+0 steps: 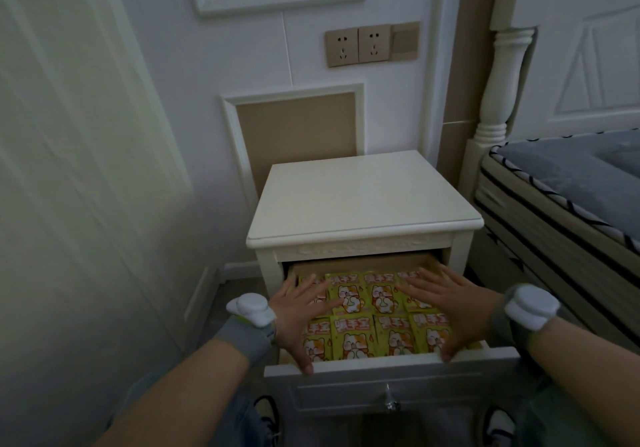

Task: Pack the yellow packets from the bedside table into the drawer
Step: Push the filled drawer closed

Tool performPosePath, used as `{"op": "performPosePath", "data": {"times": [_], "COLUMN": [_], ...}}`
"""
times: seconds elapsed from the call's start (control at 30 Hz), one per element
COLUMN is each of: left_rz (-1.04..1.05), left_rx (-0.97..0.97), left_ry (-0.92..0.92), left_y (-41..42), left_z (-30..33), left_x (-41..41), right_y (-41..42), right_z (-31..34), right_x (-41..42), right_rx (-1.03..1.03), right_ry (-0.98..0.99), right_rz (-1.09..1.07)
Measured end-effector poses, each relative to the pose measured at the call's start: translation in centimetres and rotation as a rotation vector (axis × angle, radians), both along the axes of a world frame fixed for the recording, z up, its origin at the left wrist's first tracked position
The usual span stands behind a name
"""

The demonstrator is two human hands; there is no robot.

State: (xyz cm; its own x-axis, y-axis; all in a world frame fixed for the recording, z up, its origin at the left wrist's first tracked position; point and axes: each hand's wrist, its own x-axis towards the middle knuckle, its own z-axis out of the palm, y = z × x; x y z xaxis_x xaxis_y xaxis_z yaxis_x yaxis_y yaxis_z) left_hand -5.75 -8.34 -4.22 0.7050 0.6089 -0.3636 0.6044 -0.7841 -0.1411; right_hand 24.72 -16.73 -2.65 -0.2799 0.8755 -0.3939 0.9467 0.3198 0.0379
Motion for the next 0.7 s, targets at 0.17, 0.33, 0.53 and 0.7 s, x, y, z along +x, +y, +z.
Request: {"op": "performPosePath", "data": {"times": [0.17, 0.33, 0.53, 0.7], "left_rz": [0.002, 0.053, 0.089, 0.068], "left_rx": [0.064, 0.109, 0.109, 0.075], "left_ry": [-0.030, -0.014, 0.023, 0.055], "left_y": [0.5, 1.3, 1.9, 2.7], "left_z": [0.2, 0.1, 0.4, 0.6], "left_x": [0.1, 0.2, 0.4, 0.7], "right_y": [1.1, 2.0, 3.1, 4.7], "right_z": [-0.6, -0.5, -0.9, -1.0], "right_x": [0.5, 0.7, 1.0, 1.6], "right_rx": [0.075, 0.087, 0.051, -0.013], "right_ry": [-0.069, -0.061, -0.049, -0.015], "right_rz": [-0.009, -0.063, -0.117, -0.171]}}
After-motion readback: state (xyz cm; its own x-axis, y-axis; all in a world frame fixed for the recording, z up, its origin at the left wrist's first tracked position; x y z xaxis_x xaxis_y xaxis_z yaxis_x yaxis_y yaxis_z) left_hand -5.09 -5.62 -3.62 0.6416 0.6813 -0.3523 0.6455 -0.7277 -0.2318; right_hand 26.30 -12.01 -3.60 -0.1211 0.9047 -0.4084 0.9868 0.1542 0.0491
